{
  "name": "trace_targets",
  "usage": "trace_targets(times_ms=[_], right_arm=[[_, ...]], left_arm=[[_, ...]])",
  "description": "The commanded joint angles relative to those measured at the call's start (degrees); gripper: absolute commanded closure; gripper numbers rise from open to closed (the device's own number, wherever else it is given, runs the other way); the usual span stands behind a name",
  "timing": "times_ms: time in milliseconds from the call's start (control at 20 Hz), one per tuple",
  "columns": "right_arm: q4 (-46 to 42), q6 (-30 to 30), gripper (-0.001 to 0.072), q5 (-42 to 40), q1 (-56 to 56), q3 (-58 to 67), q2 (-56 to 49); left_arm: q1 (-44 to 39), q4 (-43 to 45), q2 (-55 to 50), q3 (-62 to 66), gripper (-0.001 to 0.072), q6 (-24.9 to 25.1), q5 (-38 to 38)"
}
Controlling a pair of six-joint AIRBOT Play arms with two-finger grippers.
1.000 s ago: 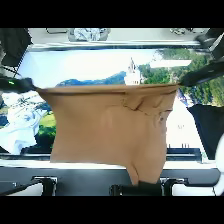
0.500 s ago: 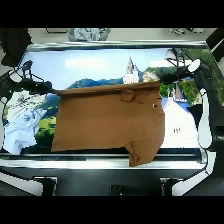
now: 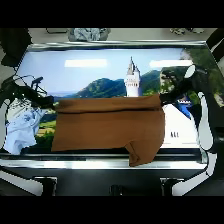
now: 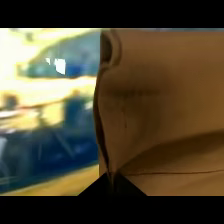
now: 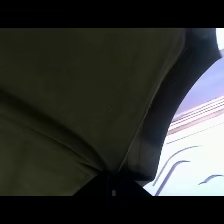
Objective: Fold the shirts.
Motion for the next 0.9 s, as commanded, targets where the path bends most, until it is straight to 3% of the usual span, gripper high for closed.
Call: trace_targets(times_ms=[0, 300, 350, 400, 650, 750, 850], right_arm=[[1.62, 1.44, 0.0675, 2.67, 0.04, -3.67, 0.04], [1.97, 2.99, 0.067, 1.95, 0.04, -5.38, -0.04], [2.14, 3.65, 0.0472, 1.2, 0.02, -5.35, 0.07], [3.3, 3.21, 0.0206, 1.25, -0.31, -5.16, 0.7], [2.1, 0.17, 0.0189, 8.41, -7.67, -5.16, 9.6], [-1.33, -1.25, 0.0191, 11.41, -10.58, -7.3, 12.9], [-3.52, -2.25, 0.0192, 9.09, -11.06, -14.01, 17.0]], left_arm=[[0.07, 0.35, -0.07, -2.97, 0.068, 0.2, -3.78], [1.31, 0.42, -0.33, -2.95, 0.0666, 0.17, -3.06], [1.33, 0.35, -0.26, -2.89, 0.0499, 0.2, -3.06], [1.53, 0.35, -0.15, -2.4, 0.0281, 0.02, -3.76], [6.43, 0.24, 5.62, -1.36, 0.0242, -2.64, -8.74], [8.09, 0.28, 10.75, -8.59, 0.0242, -2.62, -8.79], [8.94, 0.31, 18.16, -23.87, 0.0243, -3.45, -4.09]])
